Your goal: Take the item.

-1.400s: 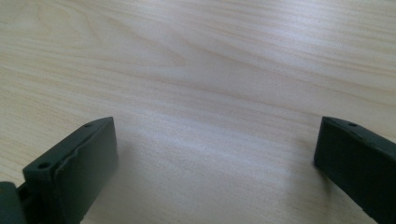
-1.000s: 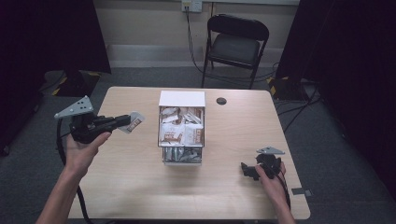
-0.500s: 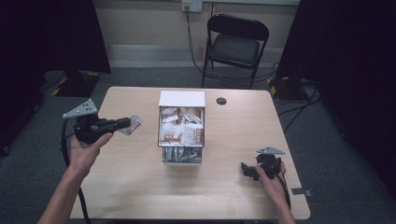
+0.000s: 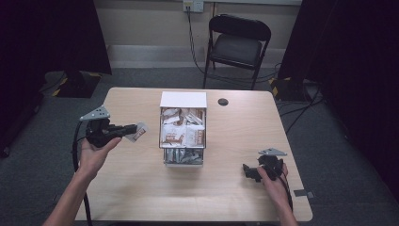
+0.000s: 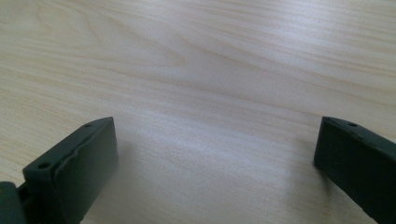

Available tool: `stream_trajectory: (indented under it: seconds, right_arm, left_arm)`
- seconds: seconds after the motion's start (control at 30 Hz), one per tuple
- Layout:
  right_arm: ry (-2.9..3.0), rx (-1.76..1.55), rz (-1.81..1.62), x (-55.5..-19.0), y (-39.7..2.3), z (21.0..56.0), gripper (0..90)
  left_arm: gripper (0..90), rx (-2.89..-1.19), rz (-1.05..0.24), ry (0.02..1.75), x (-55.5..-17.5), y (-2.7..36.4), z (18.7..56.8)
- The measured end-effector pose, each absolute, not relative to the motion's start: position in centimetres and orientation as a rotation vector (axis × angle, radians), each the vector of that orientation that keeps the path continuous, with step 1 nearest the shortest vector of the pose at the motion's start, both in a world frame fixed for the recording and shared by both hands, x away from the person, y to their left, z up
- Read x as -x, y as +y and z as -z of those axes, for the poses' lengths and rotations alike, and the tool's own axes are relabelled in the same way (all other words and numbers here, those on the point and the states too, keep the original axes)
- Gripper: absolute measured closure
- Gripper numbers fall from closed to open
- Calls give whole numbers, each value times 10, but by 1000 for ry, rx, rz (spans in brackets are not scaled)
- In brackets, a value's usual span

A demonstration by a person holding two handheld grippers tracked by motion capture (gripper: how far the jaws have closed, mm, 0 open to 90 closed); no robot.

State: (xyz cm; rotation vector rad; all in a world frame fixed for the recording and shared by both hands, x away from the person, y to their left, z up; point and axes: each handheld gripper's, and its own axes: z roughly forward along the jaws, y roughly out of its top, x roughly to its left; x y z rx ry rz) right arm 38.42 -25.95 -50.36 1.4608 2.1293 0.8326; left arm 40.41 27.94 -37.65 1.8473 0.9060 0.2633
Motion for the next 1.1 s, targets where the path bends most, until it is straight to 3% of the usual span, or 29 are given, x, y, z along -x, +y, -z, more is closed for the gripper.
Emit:
stream_trajectory:
  seconds: [0.2, 0.67, 1.1]
  right_arm:
    - [2129, -1461, -833, -384, -260, 504, 0]
    - [2129, -1460, -832, -384, -260, 504, 0]
    - [2128, -1457, -832, -384, -260, 504, 0]
  left_arm:
    - [900, -1908, -290, 940, -410, 275, 394]
    - [900, -1896, -190, 1020, -423, 277, 428]
    - [900, -2056, -161, 1022, -427, 254, 458]
